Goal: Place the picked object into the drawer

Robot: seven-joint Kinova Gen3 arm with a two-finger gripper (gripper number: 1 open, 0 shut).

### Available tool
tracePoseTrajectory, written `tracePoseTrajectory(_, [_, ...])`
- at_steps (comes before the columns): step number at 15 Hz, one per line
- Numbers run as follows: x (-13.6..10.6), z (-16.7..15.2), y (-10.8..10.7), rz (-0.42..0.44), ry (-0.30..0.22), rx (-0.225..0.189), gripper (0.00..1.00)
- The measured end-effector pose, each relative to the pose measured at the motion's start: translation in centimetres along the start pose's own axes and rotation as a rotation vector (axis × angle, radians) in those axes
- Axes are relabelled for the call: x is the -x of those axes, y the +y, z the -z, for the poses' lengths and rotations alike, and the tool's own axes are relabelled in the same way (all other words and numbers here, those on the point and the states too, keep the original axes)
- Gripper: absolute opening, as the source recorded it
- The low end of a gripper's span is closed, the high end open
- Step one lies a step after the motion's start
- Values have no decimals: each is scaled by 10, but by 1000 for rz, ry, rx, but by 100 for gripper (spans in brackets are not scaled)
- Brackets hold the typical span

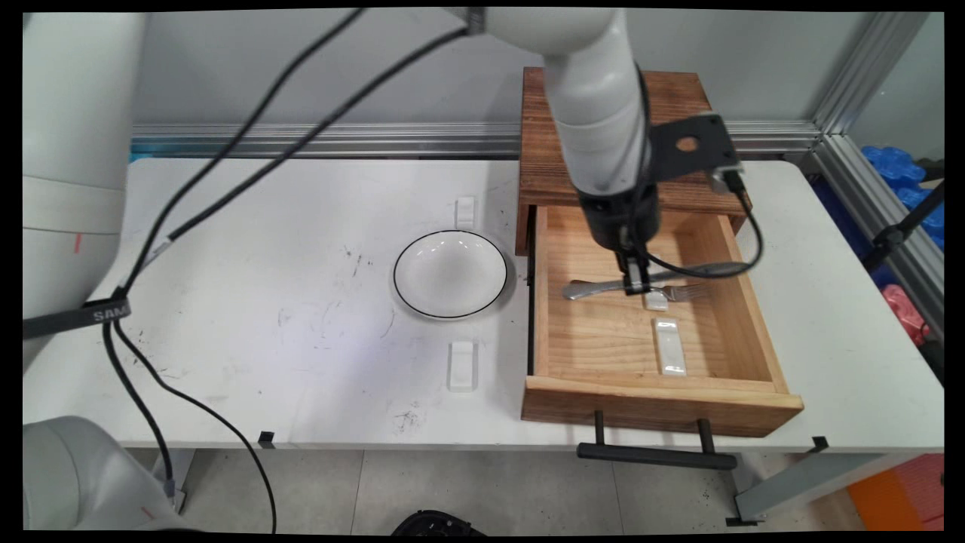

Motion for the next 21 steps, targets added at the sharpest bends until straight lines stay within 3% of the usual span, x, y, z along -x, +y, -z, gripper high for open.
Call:
tracePoseTrajectory(7, [-24, -37, 7, 4, -22, 21, 0])
tracePoseTrajectory(21, [-8, -79, 8, -3, -104, 45, 0])
